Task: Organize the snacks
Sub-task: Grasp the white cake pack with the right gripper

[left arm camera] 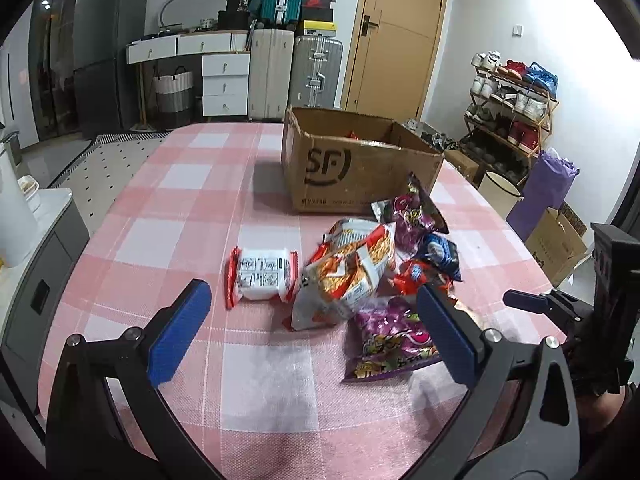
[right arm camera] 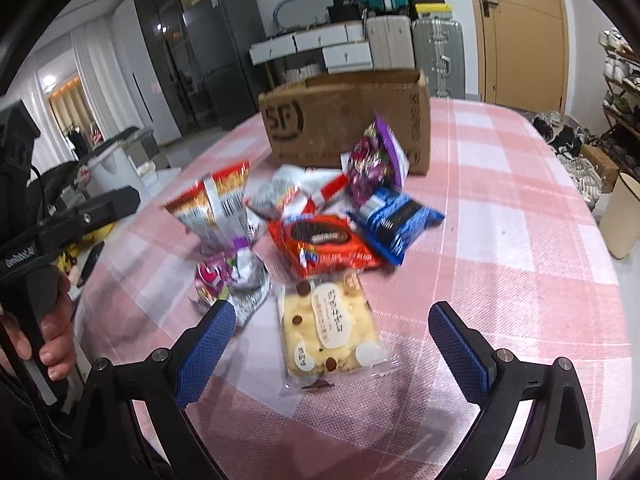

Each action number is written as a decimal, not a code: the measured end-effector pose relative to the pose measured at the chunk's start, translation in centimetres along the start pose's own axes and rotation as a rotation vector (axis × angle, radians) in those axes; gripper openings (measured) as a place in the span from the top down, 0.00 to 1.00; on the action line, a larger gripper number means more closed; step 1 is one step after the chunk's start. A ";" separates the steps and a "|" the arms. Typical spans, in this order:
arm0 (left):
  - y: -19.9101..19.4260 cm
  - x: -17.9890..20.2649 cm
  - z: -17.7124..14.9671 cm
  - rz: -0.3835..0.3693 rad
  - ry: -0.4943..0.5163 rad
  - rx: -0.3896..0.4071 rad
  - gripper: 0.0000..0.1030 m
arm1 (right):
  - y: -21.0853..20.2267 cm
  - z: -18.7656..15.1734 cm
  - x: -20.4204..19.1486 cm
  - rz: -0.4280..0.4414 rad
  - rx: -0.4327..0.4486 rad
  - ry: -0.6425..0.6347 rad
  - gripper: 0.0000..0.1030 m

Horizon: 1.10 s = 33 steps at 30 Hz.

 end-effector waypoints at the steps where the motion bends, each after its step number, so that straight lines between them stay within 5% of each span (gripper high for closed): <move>1: 0.3 -0.1 -0.1 0.001 -0.002 -0.004 0.01 | 0.3 -0.1 -0.1 -0.002 -0.010 -0.005 0.04; 14: 1.7 -1.6 -1.2 0.001 -0.028 -0.028 0.01 | 3.6 -1.3 -0.3 -0.029 -0.114 -0.051 0.21; 21: 1.8 -1.7 -1.6 -0.012 -0.034 -0.026 0.01 | 3.9 -1.5 -1.3 -0.116 -0.127 -0.163 0.42; 33: 1.6 -2.2 -2.2 -0.008 -0.051 -0.034 0.01 | 2.8 -1.5 -0.7 -0.069 -0.090 -0.094 0.43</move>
Point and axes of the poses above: each gripper's, at about its wrist camera, not at the fingertips, and y roughly the way its jaws point, x to its right, z to its top, the point moved 8 cm from there along y, roughly the way its jaws point, and after that the axes turned 1 degree about -x, right-handed, at the moved point
